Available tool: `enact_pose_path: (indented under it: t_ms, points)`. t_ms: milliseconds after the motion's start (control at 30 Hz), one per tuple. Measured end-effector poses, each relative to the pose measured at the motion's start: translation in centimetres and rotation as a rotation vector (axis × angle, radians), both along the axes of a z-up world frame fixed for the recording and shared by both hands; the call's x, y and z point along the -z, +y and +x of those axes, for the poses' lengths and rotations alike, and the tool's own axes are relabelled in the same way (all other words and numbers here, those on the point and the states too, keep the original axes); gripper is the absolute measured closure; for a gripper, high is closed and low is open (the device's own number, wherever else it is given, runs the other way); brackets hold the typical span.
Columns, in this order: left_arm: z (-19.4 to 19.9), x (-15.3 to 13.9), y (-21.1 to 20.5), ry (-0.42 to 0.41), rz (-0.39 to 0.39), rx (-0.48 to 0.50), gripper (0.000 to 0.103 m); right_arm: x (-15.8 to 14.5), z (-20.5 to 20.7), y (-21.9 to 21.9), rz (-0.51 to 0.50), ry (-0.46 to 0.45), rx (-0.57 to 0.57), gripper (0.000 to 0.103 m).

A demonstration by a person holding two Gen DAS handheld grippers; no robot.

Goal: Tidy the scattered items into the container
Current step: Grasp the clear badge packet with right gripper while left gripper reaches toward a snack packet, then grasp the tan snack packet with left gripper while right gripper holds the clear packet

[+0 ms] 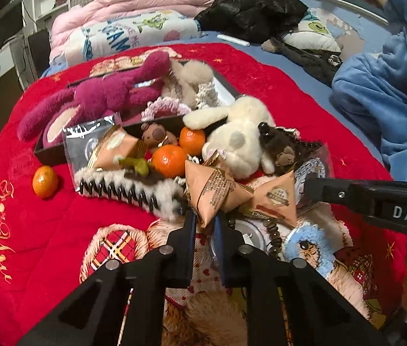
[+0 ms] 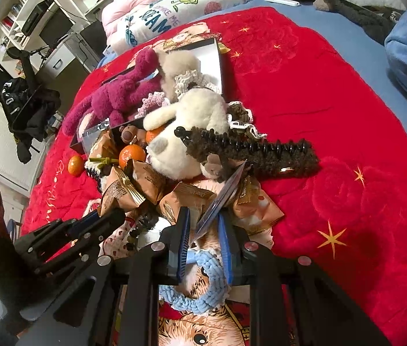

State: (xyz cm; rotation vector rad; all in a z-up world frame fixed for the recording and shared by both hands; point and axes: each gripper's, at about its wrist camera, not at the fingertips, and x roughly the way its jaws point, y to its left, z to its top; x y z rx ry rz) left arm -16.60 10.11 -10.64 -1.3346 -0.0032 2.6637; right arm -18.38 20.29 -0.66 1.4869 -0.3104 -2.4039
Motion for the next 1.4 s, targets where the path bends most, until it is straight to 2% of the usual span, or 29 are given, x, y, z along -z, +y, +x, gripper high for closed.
enact_pose_path:
  t_ms: [400,467,867,1400]
  points:
    - [0.7,-1.6,-0.4,0.044,0.021,-0.006,0.092,-1.7,0.7,0.0,0.008,0.077,0.000,0.085]
    - [0.8,-1.8,-0.4,0.053,0.020,-0.005,0.098,-1.9,0.8,0.0,0.011,0.086,0.001,0.087]
    - [0.9,-2.0,-0.6,0.056,0.029,-0.004,0.099,-2.5,1.1,-0.1,0.027,0.117,-0.006,0.089]
    - [1.5,-3.6,-0.5,0.095,0.029,0.000,0.102,-4.0,1.7,0.6,-0.018,0.172,0.002,0.090]
